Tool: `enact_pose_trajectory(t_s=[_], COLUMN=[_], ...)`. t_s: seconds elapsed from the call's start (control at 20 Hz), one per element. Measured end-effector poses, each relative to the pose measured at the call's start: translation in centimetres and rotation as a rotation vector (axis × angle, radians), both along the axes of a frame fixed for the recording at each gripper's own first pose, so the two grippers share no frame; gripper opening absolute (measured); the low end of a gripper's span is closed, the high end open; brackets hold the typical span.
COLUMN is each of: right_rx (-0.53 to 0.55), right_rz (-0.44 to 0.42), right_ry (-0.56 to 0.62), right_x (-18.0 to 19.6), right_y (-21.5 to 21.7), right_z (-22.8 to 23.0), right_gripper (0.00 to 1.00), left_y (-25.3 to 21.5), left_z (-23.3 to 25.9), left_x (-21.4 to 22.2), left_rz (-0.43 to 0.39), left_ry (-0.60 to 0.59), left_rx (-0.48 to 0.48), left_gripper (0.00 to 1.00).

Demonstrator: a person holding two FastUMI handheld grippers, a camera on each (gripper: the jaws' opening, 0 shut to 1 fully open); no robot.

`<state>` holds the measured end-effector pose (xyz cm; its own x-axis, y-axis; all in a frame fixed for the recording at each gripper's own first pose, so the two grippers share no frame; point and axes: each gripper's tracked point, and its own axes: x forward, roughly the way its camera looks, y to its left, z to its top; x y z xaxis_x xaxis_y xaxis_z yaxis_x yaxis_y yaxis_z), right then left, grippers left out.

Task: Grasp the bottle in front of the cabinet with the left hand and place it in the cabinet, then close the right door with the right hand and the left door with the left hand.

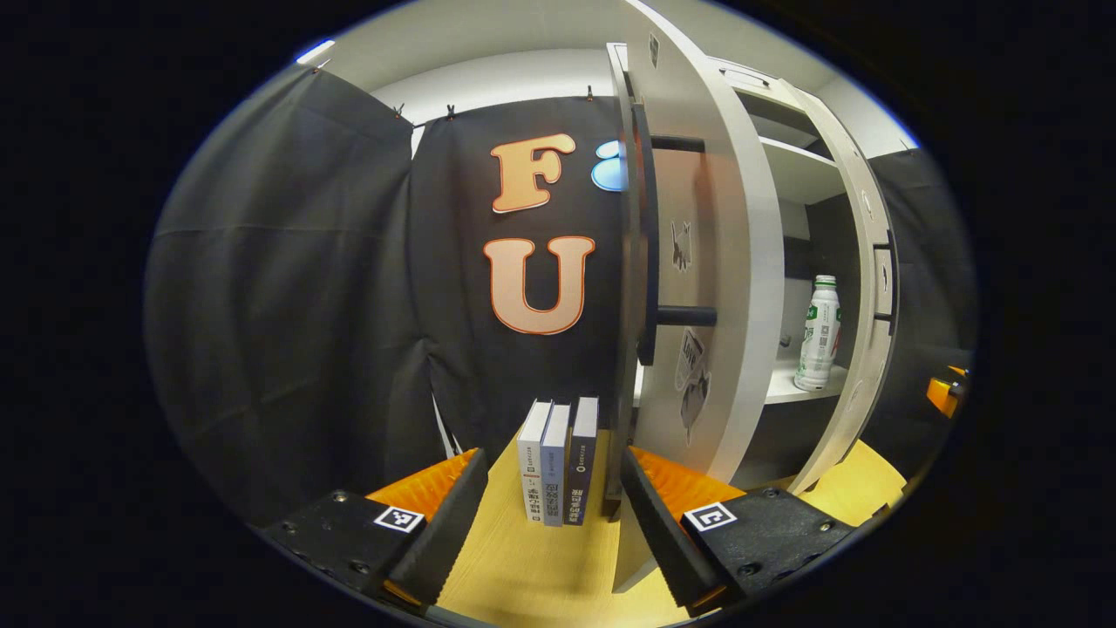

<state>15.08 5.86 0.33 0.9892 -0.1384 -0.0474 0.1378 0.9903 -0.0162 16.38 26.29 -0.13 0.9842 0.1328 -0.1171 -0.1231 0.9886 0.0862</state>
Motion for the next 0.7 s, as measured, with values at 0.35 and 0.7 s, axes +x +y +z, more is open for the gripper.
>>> enact_pose_trajectory(t_s=[0.35,0.7], right_rx=[-0.004,-0.006], right_rz=[-0.002,-0.001], right_ry=[-0.014,-0.021], right_x=[-1.4,-2.5], right_y=[-2.7,-5.8], right_z=[0.5,0.7], right_gripper=[0.96,0.96], left_y=[-2.4,-7.0], left_z=[0.0,-0.3], left_x=[-0.6,-0.6], left_rz=[-0.011,-0.059], left_ry=[0.0,0.016], left_rx=[-0.036,-0.061], left_gripper=[0.93,0.94])
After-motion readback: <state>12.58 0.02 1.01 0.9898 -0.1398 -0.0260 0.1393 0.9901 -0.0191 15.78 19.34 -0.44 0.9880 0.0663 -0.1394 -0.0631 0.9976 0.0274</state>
